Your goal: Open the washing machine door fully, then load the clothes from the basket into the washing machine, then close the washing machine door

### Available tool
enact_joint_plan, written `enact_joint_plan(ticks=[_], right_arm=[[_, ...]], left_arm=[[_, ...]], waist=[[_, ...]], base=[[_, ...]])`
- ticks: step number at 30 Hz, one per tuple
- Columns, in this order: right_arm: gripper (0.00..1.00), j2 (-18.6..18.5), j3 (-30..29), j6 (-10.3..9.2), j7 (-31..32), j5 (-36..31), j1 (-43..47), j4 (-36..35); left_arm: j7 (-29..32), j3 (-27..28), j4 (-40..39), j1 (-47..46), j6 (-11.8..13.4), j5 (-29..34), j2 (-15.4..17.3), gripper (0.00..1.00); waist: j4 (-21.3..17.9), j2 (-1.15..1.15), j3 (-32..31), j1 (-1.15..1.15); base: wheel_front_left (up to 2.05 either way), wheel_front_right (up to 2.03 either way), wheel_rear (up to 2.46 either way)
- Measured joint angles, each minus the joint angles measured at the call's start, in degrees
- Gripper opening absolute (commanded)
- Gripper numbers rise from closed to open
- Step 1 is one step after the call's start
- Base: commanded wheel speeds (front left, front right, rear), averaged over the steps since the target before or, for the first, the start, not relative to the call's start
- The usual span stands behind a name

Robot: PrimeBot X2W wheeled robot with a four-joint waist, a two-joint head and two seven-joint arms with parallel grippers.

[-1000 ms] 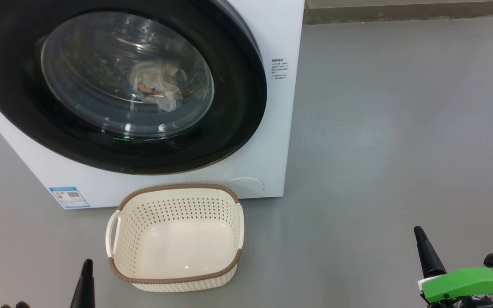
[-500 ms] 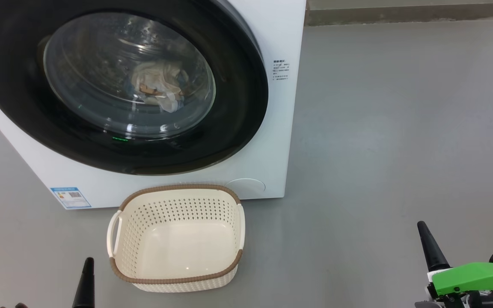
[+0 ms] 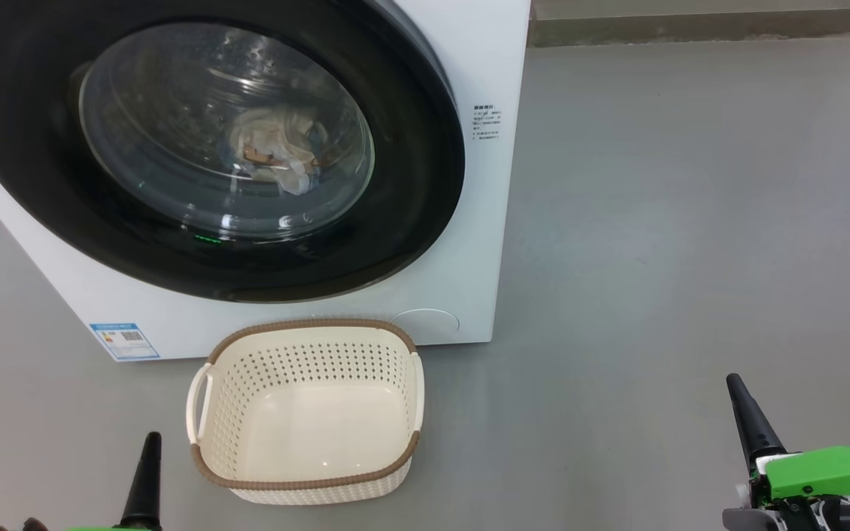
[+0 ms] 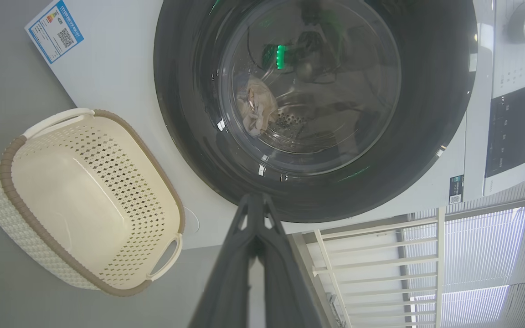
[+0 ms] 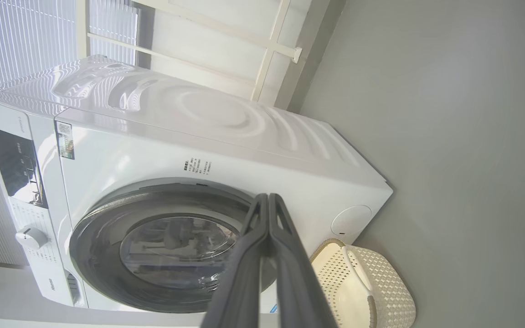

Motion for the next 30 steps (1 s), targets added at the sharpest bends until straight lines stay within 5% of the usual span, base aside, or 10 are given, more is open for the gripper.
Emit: enact_joint_plan(ticks=[30], right_arm=[[0.0, 0.7, -3.1, -0.09, 4.4, 15.5, -1.2, -1.1]], left_arm=[[4.3, 2.2, -1.3, -1.4, 0.0, -14.2, -1.7, 0.0]], waist=[[0.4, 0.0, -0.4, 0.0]], base=[[0.0, 0.0, 0.0]])
